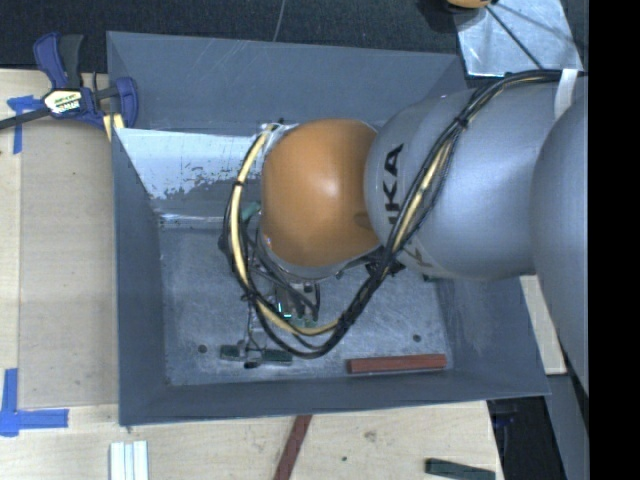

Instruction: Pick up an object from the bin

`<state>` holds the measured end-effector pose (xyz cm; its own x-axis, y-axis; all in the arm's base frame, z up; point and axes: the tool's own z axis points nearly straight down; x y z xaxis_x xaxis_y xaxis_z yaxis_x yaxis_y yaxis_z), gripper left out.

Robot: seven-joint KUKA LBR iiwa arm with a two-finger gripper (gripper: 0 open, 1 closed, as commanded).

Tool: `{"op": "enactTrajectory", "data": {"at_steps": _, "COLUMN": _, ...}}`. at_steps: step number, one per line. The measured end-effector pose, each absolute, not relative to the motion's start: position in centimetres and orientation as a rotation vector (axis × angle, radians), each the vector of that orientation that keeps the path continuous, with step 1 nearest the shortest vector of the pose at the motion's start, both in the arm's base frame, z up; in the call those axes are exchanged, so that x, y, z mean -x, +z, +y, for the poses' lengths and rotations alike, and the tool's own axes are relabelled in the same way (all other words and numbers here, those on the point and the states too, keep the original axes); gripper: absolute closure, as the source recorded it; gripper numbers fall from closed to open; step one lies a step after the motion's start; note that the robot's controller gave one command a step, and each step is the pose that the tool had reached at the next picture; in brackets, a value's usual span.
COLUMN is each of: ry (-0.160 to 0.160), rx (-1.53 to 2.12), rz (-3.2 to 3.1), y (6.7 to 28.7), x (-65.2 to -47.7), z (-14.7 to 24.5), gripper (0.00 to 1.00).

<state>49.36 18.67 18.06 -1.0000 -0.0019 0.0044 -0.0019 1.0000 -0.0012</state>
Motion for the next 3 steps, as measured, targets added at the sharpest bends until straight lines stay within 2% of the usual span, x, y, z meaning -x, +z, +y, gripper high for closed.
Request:
{"op": "enactTrajectory", "data": {"at_steps": 1, "ry": -0.002, "rx": 0.001, "rz": -3.144, "y": 18.4, "x": -49.5, "z": 18.7, "gripper": 0.00}}
{"op": "enactTrajectory", "data": {"at_steps": 2, "ry": -0.004, "rx": -0.084, "rz": -3.149, "y": 13.4, "x": -49.3, "z": 16.3, "gripper": 0.00}}
{"op": "enactTrajectory", "data": {"at_steps": 3, "ry": 0.000, "rx": -0.459, "rz": -3.111, "y": 7.2, "x": -50.8, "z": 15.4, "gripper": 1.00}}
